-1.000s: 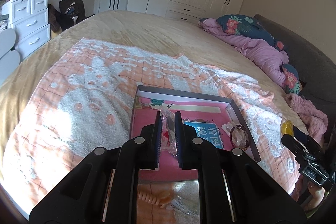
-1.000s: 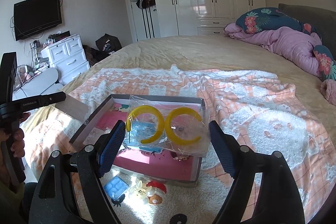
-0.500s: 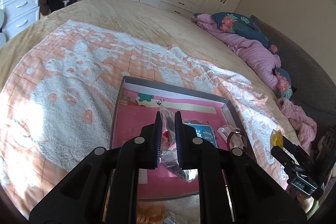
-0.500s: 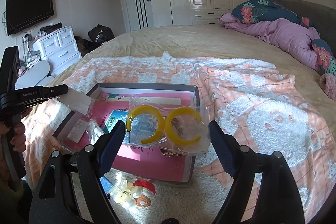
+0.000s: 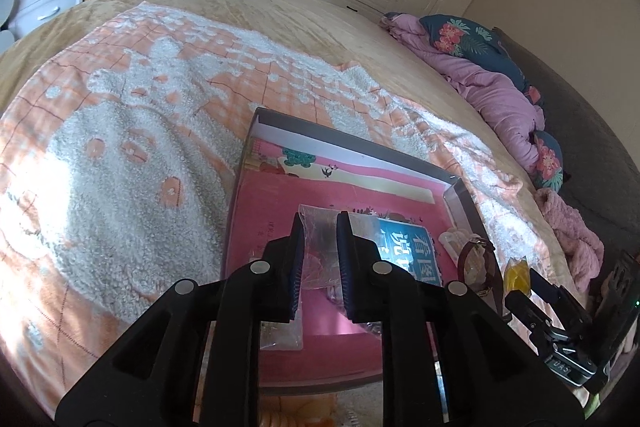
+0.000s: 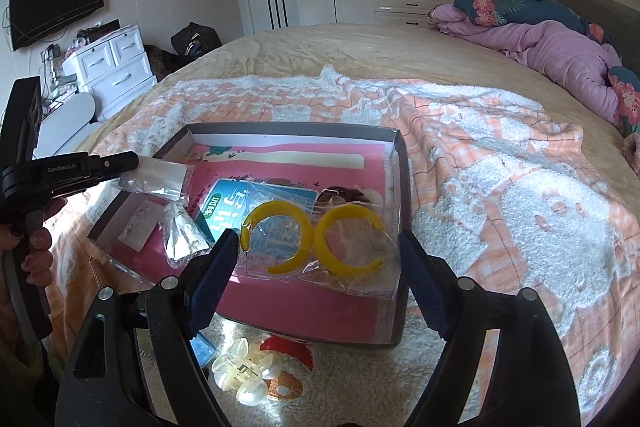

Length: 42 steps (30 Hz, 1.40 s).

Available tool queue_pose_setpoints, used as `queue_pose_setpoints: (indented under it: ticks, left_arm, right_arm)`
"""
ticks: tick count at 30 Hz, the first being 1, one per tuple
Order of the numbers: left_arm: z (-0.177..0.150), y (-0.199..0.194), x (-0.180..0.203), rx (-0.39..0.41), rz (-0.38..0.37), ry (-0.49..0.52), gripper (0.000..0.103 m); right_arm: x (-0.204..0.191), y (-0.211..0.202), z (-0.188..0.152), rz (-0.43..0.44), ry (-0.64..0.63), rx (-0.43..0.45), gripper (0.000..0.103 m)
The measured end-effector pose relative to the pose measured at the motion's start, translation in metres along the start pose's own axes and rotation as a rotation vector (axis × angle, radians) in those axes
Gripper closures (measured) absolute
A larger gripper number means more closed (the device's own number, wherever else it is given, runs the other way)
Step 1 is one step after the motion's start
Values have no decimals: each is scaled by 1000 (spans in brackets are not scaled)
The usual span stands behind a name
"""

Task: Organize jewelry
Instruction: 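Carry the clear bag with the left tool while the right carries the yellow-ring bag into the box, then open both tools to release the bags inside the grey box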

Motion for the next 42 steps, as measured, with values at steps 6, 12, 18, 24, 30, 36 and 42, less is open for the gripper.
queue_pose_setpoints:
  ticks: [6,12,18,24,30,36,42]
  left_arm:
    - [-7,0,-9,-16,13,-1,91]
    - [-14,1,-16,-34,41,0,92]
    - [-18,1,-12,-48,45,20,92]
    - [-18,1,-10,-48,44,22,92]
    - [-18,-1,-10,-51,41,27,92]
    - [-17,-2,-9,-54,38,29,92]
    - [-18,-6,-6,-58,50,35,76]
  right_arm:
    - [-13,17,-12,5,-19,-58,23]
    - [-19,27,-21,7,-17,-95,23]
    - [-18,31,-24,0,-7,-112,22]
    - [-15,31,-26,-3,6,-121,20]
    - [-12,26,-25,-1,19,-112,17]
    - [-4,10,-19,-1,48,-76,11]
    - [4,-11,-14,5,78,-38,7]
Point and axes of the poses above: each gripper's, at about its wrist camera, not at the fingertips, and y roughly the way its jaws point, x to its right, z to its top, the point moved 5 cm from there along y, roughly the way its jaws point, and after that the axes turned 14 degrees about y, right-handed, at the moved point
